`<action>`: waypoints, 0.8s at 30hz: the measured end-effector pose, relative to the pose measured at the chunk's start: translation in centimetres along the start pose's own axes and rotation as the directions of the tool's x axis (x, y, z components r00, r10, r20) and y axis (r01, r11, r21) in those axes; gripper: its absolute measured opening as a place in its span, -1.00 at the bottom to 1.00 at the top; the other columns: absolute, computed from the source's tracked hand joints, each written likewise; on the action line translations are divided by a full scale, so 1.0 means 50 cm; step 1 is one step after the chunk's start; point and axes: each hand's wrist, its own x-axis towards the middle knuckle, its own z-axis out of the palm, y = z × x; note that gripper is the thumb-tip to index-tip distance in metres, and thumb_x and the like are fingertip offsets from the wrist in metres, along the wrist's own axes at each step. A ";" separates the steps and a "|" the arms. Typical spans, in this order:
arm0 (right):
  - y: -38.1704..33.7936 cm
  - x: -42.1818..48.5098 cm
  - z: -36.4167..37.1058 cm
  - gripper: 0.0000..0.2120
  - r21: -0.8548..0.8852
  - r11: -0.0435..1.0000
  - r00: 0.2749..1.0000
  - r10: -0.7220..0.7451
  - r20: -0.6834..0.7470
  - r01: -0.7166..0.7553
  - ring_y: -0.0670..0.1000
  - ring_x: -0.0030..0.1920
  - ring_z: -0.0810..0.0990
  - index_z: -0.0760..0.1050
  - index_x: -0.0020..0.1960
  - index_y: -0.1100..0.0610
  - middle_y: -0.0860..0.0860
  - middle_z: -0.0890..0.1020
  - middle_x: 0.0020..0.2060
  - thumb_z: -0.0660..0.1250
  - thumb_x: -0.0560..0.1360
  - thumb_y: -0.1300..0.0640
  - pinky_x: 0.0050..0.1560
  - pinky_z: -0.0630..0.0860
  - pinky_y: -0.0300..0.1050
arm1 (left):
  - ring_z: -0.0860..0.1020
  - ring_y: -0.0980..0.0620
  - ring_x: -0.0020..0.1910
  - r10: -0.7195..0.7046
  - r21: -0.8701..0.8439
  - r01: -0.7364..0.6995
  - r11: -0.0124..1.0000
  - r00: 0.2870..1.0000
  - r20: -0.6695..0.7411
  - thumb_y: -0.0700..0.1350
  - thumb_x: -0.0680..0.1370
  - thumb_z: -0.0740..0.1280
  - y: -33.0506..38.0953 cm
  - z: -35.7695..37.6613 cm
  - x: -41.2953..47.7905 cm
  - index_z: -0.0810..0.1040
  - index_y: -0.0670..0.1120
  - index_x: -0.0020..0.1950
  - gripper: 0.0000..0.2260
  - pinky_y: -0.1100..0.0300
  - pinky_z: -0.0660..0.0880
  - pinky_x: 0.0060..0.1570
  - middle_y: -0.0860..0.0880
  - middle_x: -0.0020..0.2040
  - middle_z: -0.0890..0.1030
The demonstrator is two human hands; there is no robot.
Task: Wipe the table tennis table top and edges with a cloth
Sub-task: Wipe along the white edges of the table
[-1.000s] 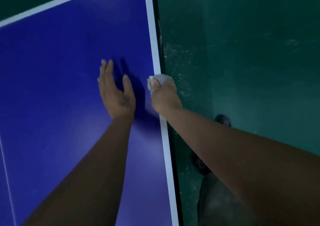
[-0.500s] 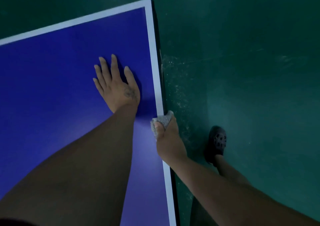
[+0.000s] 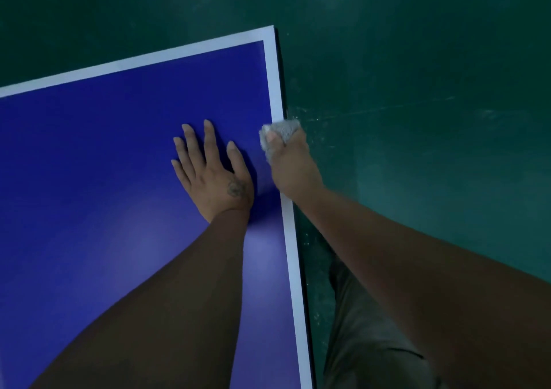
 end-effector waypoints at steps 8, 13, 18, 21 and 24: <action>0.087 -0.112 -0.001 -0.25 -0.028 0.997 0.997 0.076 0.031 -0.075 0.06 0.63 0.31 -0.06 0.75 0.08 0.05 0.24 0.68 0.15 0.72 -0.22 0.60 0.33 0.10 | 0.01 -0.06 0.76 0.000 -0.013 0.000 1.000 1.000 0.005 0.15 0.76 0.12 0.004 -0.002 0.000 0.25 0.09 0.73 -0.48 -0.17 -0.05 0.71 -0.01 0.76 0.12; -0.047 0.020 0.000 -0.45 -0.002 1.000 0.999 0.021 -0.038 -0.022 0.10 0.05 0.63 0.29 0.55 0.18 0.19 0.63 0.22 0.15 0.75 -0.19 0.16 0.62 0.16 | 0.02 -0.08 0.75 0.019 -0.033 -0.019 0.999 1.000 -0.005 0.12 0.76 0.14 0.004 -0.006 0.000 0.26 0.06 0.73 -0.48 -0.19 -0.03 0.70 -0.03 0.76 0.13; -0.184 0.150 -0.017 -0.71 0.054 0.997 0.996 -0.052 -0.077 0.056 -0.10 -0.09 0.58 0.39 0.28 0.04 -0.04 0.61 0.06 0.16 0.76 -0.16 0.03 0.47 -0.04 | 0.05 -0.09 0.75 0.036 -0.022 -0.037 0.999 0.999 -0.025 0.10 0.77 0.17 0.001 -0.004 0.000 0.28 0.05 0.72 -0.50 -0.21 0.02 0.70 -0.06 0.75 0.16; -0.166 0.135 -0.009 -0.59 -0.005 0.999 0.992 -0.054 -0.113 0.054 0.01 0.02 0.63 0.33 0.43 0.08 0.03 0.61 0.15 0.15 0.75 -0.19 0.09 0.55 0.07 | 0.03 -0.09 0.75 0.046 -0.010 -0.046 0.999 0.999 -0.016 0.10 0.77 0.15 0.000 -0.004 0.000 0.26 0.05 0.73 -0.49 -0.22 0.04 0.69 -0.05 0.76 0.14; -0.075 0.050 -0.004 -0.40 -0.129 0.991 0.994 -0.056 -0.092 0.044 0.12 0.38 0.56 0.15 0.67 0.01 0.07 0.50 0.47 0.14 0.73 -0.23 0.42 0.52 0.15 | 0.03 -0.09 0.75 0.046 -0.009 -0.046 0.999 0.999 -0.010 0.09 0.76 0.16 -0.004 -0.002 0.001 0.25 0.05 0.73 -0.48 -0.25 0.06 0.68 -0.05 0.76 0.13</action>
